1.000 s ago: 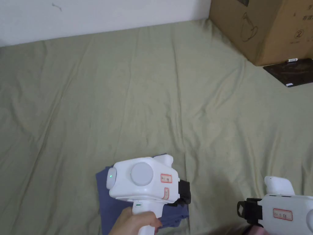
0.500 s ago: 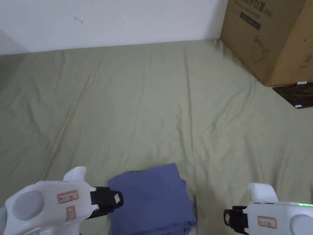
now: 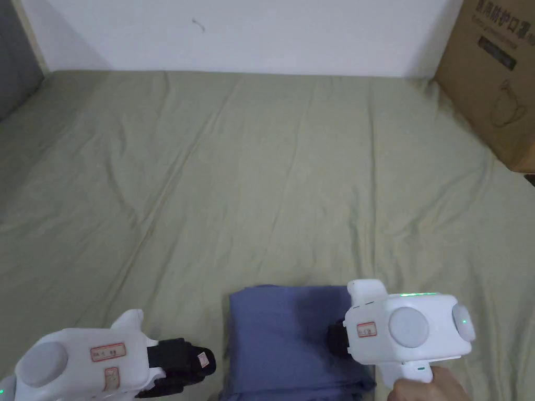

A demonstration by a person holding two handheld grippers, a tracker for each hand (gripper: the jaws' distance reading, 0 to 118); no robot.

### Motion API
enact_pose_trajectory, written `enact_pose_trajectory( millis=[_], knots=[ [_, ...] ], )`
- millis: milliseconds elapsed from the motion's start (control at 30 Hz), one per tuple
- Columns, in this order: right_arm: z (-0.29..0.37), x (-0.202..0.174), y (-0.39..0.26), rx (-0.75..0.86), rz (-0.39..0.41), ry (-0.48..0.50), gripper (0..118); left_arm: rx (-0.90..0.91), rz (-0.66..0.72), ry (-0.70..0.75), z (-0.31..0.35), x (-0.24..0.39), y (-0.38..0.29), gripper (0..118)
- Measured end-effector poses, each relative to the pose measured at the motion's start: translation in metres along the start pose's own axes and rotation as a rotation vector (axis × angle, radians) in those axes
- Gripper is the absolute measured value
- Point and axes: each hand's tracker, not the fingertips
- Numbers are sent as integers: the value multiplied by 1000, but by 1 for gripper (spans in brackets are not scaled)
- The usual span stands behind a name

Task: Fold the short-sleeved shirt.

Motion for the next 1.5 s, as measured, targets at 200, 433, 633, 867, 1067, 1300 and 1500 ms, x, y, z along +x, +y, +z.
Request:
enact_pose_trajectory(
  millis=[200, 433, 633, 867, 1067, 1300, 1500],
  knots=[
    [9, 11, -3, 43, -28, 55, 5, -12, 29, -106, -18, 3, 3, 113],
    [6, 17, -6, 41, -98, 94, 6, -46, 71, -185, -61, 11, 16, 113],
    [6, 16, -5, 38, -101, 91, 5, -110, 83, -247, -90, 19, 20, 111],
    [22, 4, -5, 48, -93, 81, 5, -161, -6, -144, -92, 23, 19, 33],
    [36, -8, -4, 94, -64, 57, 6, -92, -174, 33, -29, 10, 71, 32],
    [34, -7, -1, 107, -99, 45, 5, -28, -238, 422, 72, -27, 133, 32],
    [28, -3, -7, 82, -111, 20, 5, -14, -405, 1015, 132, -53, 171, 32]
  ],
)
